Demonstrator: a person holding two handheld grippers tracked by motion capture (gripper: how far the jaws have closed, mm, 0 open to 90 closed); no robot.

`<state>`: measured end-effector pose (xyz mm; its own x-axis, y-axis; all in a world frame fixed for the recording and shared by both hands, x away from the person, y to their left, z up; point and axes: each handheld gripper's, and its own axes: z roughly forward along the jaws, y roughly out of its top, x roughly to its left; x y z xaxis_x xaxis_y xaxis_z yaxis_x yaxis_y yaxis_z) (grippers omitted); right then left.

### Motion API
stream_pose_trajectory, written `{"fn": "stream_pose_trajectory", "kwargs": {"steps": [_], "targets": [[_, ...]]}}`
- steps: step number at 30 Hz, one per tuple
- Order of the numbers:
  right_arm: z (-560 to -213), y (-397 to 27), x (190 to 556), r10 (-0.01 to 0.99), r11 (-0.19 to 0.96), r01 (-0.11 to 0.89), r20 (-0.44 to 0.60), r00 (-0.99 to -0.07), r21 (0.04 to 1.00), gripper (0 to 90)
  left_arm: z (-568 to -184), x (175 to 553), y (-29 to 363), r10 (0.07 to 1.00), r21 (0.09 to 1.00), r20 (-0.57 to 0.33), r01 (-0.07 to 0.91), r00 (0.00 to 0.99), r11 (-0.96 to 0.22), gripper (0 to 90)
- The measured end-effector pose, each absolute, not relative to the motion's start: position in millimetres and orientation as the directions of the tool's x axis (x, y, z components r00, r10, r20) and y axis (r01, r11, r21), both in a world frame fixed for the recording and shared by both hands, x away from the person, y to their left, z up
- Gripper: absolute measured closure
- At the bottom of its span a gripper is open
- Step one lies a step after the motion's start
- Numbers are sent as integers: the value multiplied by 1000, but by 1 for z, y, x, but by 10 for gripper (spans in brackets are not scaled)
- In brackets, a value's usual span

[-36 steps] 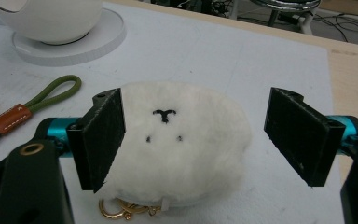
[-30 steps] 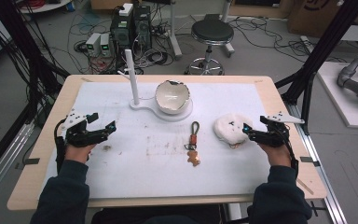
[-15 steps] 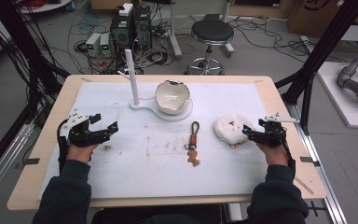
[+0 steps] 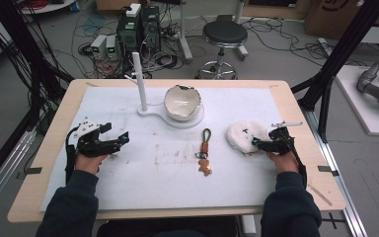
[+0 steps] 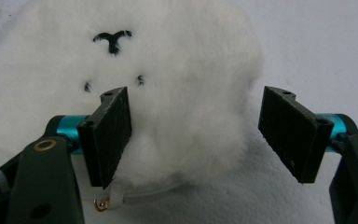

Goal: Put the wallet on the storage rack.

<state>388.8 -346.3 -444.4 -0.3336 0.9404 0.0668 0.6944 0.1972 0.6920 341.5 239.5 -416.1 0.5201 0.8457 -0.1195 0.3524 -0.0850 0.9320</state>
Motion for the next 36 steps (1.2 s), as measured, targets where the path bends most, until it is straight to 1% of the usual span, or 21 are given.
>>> {"fn": "stream_pose_trajectory", "kwargs": {"steps": [1, 2, 3, 4, 5, 6, 7, 8, 9, 10, 12, 13, 15, 16, 17, 18, 23, 29, 31, 33, 36], "targets": [[-447, -350, 389, 940, 153, 714, 123, -319, 683, 266, -416, 341, 239, 846, 932, -121, 354, 520, -85, 179], [-448, -350, 388, 938, 158, 710, 120, -324, 687, 288, -416, 341, 240, 846, 931, -120, 354, 520, -85, 179], [-448, -351, 388, 934, 164, 708, 122, -335, 687, 344, -416, 341, 240, 846, 931, -123, 356, 518, -82, 179], [-446, -351, 387, 928, 171, 709, 131, -349, 684, 453, -416, 342, 239, 845, 931, -123, 356, 521, -84, 179], [-446, -351, 387, 928, 171, 709, 131, -349, 684, 453, -416, 342, 239, 845, 931, -123, 356, 521, -84, 180], [-445, -351, 386, 917, 171, 713, 155, -368, 680, 533, -417, 342, 239, 843, 931, -124, 355, 523, -83, 180], [-442, -350, 384, 914, 198, 703, 131, -384, 683, 731, -417, 342, 239, 844, 931, -124, 356, 522, -84, 183], [-442, -350, 384, 914, 198, 703, 131, -384, 683, 731, -417, 342, 239, 843, 930, -125, 359, 523, -85, 183], [-440, -349, 383, 915, 210, 696, 113, -387, 686, 772, -417, 342, 238, 842, 929, -125, 359, 524, -85, 184], [-434, -347, 380, 910, 256, 667, 59, -411, 699, 807, -417, 342, 237, 842, 930, -127, 359, 525, -83, 187], [-432, -346, 378, 907, 262, 654, 51, -418, 710, 812, -417, 342, 237, 838, 929, -128, 359, 531, -86, 190], [-423, -344, 372, 893, 258, 592, 46, -448, 764, 818, -417, 342, 236, 834, 930, -130, 358, 536, -86, 200], [-419, -344, 370, 885, 254, 568, 48, -463, 783, 819, -417, 342, 234, 829, 929, -132, 359, 543, -87, 207], [-410, -342, 364, 866, 241, 511, 55, -497, 825, 820, -417, 342, 233, 822, 929, -140, 359, 552, -83, 212], [-410, -342, 364, 866, 241, 511, 55, -497, 825, 820, -416, 342, 233, 818, 929, -146, 361, 556, -79, 212], [-403, -338, 359, 848, 243, 461, 44, -529, 853, 820, -415, 341, 230, 804, 930, -161, 361, 572, -70, 230], [-387, -328, 350, 819, 202, 381, 58, -571, 902, 821, -412, 341, 221, 757, 931, -188, 360, 626, -67, 293], [-379, -302, 346, 764, 228, 322, 36, -644, 919, 820, -408, 339, 209, 708, 936, -203, 346, 676, -62, 301], [-377, -281, 344, 721, 249, 288, 22, -693, 925, 819, -407, 339, 200, 675, 940, -206, 336, 709, -66, 273], [-376, -275, 344, 711, 248, 280, 22, -703, 927, 819, -407, 338, 195, 662, 940, -203, 332, 721, -73, 266], [-374, -247, 342, 649, 271, 246, 12, -761, 930, 818, -407, 336, 181, 618, 940, -208, 329, 758, -87, 250]]}}
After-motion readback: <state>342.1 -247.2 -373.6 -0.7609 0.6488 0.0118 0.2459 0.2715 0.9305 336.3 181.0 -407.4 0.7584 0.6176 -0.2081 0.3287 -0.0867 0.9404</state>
